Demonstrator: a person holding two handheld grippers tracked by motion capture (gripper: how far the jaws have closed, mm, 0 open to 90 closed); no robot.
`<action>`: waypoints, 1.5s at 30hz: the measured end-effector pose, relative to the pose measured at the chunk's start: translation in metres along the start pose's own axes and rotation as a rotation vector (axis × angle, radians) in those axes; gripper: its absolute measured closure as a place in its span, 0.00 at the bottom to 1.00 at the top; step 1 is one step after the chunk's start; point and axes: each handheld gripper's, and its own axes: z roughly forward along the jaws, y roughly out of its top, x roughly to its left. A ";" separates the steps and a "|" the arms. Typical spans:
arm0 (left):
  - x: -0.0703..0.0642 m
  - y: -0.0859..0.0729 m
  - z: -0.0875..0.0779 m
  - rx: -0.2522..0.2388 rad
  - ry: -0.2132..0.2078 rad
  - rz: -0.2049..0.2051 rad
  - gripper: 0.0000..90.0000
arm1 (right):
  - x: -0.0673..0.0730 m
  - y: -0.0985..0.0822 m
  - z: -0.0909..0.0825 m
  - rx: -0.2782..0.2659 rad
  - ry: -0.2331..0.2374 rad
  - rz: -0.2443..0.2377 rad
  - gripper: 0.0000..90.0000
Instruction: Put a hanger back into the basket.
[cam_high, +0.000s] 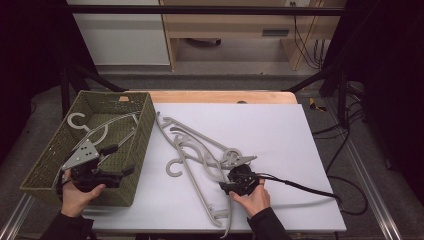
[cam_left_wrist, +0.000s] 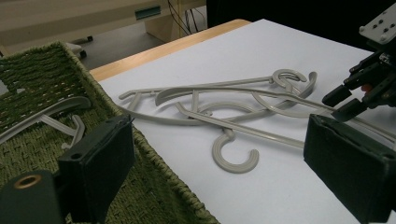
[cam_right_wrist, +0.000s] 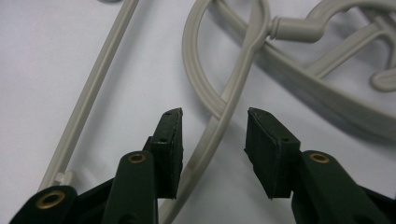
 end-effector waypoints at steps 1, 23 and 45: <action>0.000 0.000 0.000 0.000 -0.001 0.002 0.09 | 0.001 -0.001 0.006 0.024 -0.015 0.022 0.63; -0.002 0.000 0.002 0.008 -0.006 0.005 0.09 | -0.033 0.001 -0.014 0.022 -0.035 0.193 0.91; -0.013 0.006 0.007 0.025 -0.041 0.020 0.08 | -0.053 0.006 -0.062 -0.089 0.094 -0.025 0.92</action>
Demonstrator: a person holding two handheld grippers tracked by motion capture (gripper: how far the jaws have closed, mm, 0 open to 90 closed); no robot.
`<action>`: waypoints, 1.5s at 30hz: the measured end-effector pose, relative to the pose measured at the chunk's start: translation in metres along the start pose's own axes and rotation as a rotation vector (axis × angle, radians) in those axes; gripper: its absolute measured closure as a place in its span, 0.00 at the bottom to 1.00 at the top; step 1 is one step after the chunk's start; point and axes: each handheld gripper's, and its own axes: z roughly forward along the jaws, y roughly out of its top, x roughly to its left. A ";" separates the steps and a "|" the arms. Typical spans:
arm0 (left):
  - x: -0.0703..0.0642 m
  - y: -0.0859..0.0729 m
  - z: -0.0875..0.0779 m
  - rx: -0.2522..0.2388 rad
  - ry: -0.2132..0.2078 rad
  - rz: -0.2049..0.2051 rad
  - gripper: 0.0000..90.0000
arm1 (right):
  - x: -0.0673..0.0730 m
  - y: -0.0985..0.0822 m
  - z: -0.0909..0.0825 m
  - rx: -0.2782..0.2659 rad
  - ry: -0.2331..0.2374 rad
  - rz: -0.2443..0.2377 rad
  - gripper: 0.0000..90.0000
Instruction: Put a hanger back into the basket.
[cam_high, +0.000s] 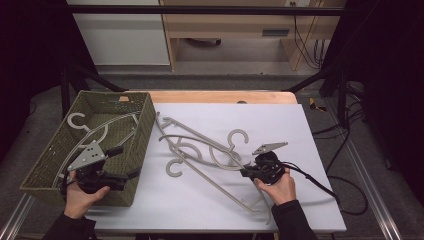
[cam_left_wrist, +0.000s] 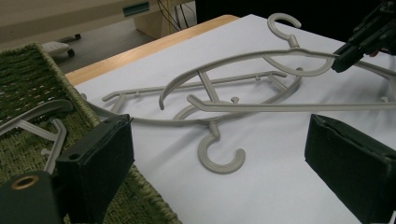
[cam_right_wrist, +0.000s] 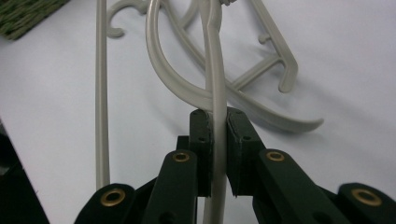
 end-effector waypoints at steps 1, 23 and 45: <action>-0.001 0.001 0.001 0.005 -0.004 0.002 0.08 | -0.001 0.001 -0.002 -0.001 0.005 -0.033 0.92; -0.031 0.023 0.022 0.062 -0.102 0.077 0.06 | 0.026 0.019 -0.014 0.023 0.155 -0.309 0.92; -0.059 0.026 0.081 0.301 -0.189 0.247 0.36 | 0.039 0.014 -0.005 0.090 0.243 -0.389 0.92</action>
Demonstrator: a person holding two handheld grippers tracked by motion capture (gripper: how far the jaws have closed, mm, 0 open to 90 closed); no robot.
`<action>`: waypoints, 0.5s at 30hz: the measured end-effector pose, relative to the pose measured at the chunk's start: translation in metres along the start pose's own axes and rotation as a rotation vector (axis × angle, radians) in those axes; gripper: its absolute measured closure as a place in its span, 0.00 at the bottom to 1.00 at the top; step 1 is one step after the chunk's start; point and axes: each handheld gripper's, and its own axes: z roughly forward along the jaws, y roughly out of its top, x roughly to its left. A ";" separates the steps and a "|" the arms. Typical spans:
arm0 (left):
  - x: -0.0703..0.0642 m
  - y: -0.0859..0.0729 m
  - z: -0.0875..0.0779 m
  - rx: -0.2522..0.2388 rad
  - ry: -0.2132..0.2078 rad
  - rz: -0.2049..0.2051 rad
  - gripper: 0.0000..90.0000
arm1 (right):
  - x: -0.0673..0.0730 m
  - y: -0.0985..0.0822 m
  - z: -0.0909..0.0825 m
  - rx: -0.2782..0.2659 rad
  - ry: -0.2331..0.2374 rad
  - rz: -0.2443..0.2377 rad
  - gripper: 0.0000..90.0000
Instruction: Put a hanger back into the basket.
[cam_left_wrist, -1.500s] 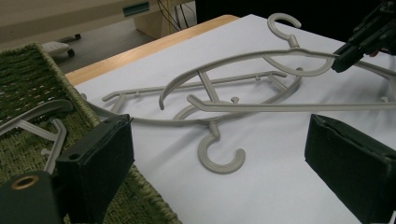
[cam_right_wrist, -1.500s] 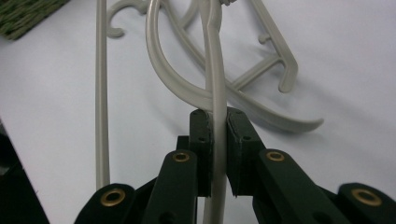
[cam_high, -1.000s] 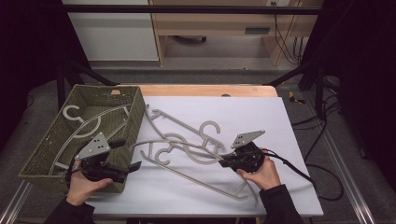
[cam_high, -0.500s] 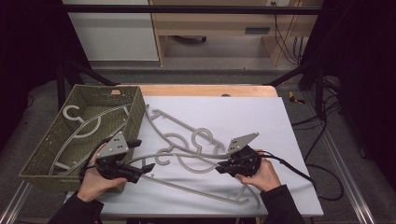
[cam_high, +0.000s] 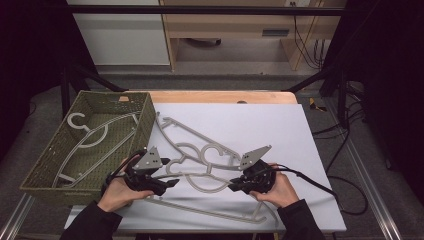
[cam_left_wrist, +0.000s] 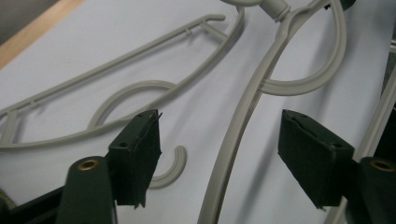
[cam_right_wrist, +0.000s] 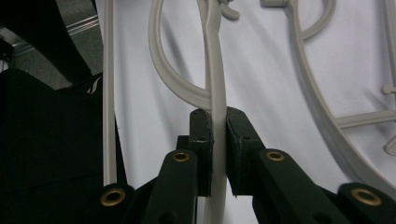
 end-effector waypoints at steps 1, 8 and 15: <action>-0.002 -0.001 0.005 0.016 -0.007 0.015 0.39 | 0.000 0.000 0.001 0.003 0.004 -0.003 0.92; -0.008 -0.002 0.017 0.074 -0.012 0.068 0.57 | 0.000 0.000 0.002 0.012 0.010 -0.010 0.92; -0.014 -0.002 0.024 0.107 0.011 0.113 0.74 | 0.001 -0.001 0.005 0.017 0.017 -0.012 0.92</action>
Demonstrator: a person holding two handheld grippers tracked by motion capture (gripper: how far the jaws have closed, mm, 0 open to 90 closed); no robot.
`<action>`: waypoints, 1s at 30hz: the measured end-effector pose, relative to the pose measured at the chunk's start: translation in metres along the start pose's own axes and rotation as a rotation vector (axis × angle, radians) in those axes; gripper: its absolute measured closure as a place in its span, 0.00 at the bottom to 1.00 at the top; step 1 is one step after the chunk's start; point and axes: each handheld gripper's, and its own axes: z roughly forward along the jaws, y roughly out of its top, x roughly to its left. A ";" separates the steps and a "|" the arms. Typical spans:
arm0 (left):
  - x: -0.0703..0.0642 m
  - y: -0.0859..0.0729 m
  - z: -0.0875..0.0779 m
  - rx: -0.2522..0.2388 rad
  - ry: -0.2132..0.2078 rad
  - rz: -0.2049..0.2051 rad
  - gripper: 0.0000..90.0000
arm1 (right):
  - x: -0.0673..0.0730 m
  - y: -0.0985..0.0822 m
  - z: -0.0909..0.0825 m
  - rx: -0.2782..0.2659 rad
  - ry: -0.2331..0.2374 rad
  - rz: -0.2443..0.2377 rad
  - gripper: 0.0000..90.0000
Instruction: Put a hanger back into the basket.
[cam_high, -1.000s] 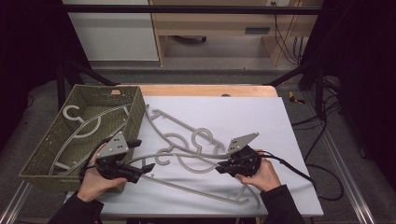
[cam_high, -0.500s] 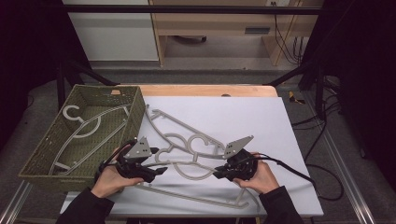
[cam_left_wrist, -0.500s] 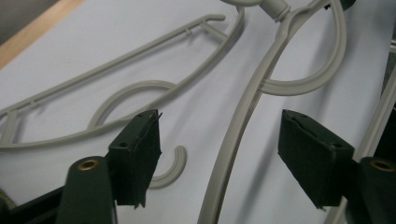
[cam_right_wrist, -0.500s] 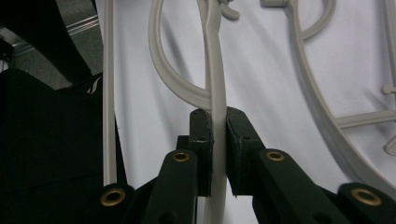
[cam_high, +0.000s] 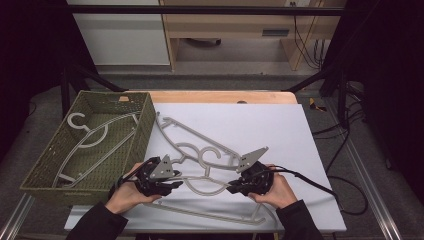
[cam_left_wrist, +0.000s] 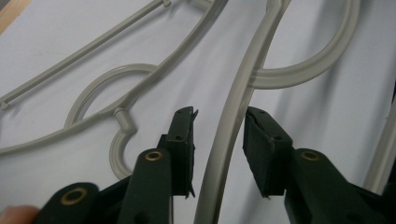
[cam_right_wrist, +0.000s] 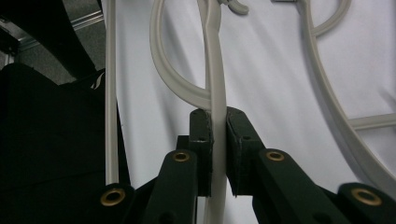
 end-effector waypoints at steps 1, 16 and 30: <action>0.000 0.000 0.000 -0.001 0.000 0.000 0.76 | 0.000 0.000 0.000 0.000 0.002 -0.001 0.92; -0.007 -0.002 -0.007 -0.025 0.001 0.031 0.85 | -0.002 0.000 0.001 -0.010 -0.016 0.001 0.89; -0.018 -0.002 -0.017 -0.091 -0.024 0.016 0.91 | -0.007 -0.005 -0.008 -0.098 -0.115 0.021 0.78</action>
